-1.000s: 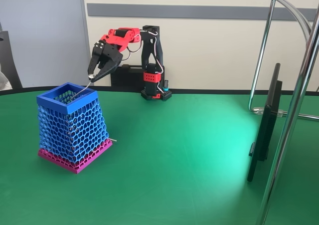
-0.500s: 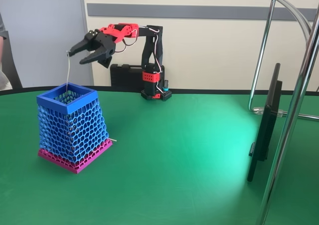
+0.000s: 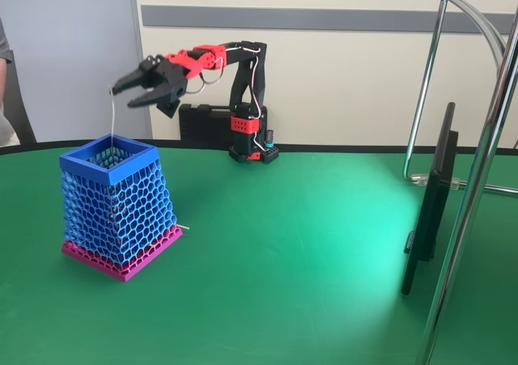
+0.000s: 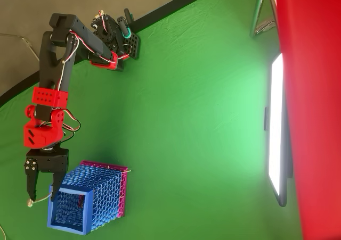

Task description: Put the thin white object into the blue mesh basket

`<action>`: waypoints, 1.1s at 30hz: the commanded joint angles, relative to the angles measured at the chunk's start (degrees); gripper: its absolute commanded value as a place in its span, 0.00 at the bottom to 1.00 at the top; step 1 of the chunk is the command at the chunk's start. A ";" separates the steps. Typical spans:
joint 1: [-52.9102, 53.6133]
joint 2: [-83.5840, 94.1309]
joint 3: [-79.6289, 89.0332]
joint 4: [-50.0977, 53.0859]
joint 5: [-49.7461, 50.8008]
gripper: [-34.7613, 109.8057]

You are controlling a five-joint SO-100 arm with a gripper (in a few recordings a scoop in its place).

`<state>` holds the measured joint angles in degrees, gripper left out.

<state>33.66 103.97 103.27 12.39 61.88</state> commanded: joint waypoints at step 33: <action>3.08 23.03 32.34 -10.28 -33.05 0.32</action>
<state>38.58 121.46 132.89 2.99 31.55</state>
